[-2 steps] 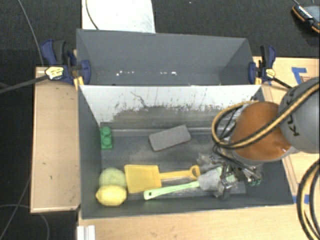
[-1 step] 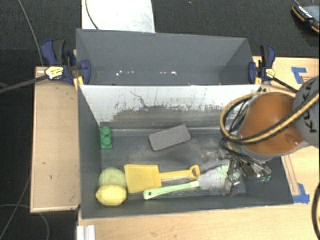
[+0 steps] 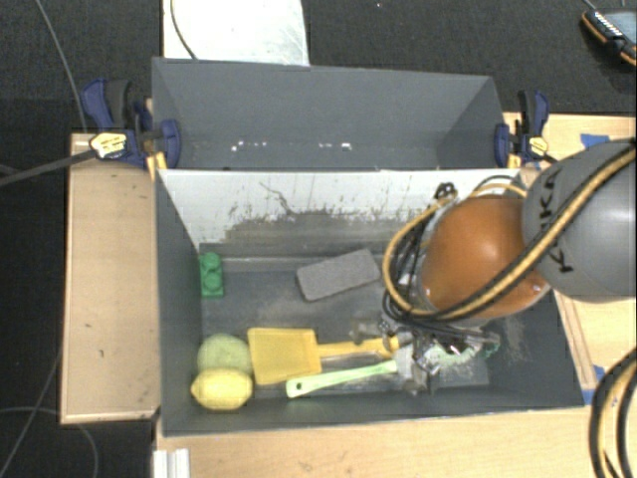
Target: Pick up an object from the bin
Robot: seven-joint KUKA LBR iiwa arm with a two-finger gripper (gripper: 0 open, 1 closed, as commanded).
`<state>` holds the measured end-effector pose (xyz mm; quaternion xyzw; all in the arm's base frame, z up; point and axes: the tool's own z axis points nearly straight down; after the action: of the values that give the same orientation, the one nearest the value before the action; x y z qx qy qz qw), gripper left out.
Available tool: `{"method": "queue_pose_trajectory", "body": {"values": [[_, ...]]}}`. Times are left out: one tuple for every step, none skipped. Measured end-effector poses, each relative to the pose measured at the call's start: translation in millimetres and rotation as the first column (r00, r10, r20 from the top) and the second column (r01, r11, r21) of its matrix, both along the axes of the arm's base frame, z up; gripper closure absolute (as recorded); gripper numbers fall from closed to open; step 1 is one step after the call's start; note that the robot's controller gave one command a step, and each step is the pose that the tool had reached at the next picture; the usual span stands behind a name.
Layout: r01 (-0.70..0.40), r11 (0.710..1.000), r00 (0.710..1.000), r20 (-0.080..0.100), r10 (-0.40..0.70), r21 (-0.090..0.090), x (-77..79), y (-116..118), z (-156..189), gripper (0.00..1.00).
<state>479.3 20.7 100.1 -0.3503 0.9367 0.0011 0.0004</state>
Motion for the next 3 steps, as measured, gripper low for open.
{"method": "queue_pose_trajectory", "body": {"values": [[0.194, 0.981, 0.981, 0.015, -0.194, -0.001, 1.1, -80, -29, 0.00], [-0.242, 0.970, 0.970, 0.010, 0.242, 0.002, 1.8, 31, -29, 1.00], [-0.243, 0.970, 0.970, 0.010, 0.243, 0.002, 1.8, 31, -29, 1.00]]}}
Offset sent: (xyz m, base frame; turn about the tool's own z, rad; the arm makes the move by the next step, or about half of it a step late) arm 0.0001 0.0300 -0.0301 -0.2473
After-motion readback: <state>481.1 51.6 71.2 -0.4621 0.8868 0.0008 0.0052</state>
